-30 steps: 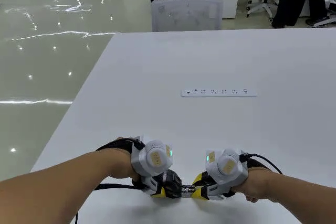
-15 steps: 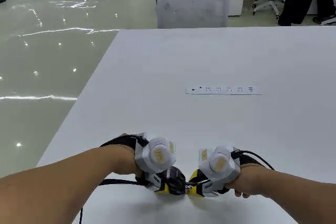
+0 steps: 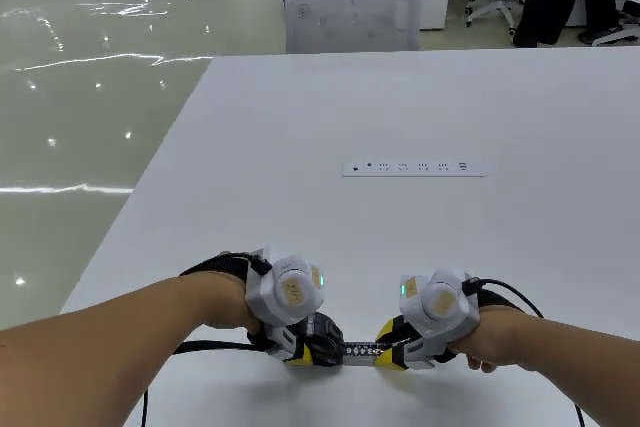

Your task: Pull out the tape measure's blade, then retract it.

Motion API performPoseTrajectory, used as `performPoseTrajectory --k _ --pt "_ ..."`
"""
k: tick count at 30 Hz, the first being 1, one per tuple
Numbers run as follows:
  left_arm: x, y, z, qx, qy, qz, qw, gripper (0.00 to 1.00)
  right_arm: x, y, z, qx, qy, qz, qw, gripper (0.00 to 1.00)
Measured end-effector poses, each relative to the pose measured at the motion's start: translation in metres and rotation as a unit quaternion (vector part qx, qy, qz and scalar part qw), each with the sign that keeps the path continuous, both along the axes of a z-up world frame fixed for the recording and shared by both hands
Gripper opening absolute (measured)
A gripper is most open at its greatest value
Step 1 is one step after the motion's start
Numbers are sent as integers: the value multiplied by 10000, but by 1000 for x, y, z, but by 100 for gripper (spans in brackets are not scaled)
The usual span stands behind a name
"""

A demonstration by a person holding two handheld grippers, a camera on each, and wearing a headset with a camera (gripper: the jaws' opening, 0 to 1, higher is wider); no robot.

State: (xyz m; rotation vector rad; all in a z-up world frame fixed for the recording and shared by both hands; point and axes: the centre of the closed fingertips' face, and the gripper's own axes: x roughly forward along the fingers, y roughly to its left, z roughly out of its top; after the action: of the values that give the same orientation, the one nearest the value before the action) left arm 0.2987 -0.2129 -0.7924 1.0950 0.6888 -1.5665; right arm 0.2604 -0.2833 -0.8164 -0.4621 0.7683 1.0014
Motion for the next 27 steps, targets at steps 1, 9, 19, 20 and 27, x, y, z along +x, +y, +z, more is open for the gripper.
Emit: performPoseTrajectory --k 1,9,19,20,27 --pt "0 0 0 -8 7 13 10000 33 -1 -1 0 -2 9 -12 10000 12" --pt "0 0 0 3 2 2 10000 33 -3 -6 1 4 -11 -56 10000 12" --pt "1 0 0 5 -1 17 10000 33 -6 -15 1 -54 -18 -42 10000 12" --pt "1 0 0 4 -3 17 10000 33 -6 -16 1 -59 -20 -39 10000 12" --pt "1 1 0 17 -3 29 10000 33 -11 -24 0 -75 29 -64 9999 12"
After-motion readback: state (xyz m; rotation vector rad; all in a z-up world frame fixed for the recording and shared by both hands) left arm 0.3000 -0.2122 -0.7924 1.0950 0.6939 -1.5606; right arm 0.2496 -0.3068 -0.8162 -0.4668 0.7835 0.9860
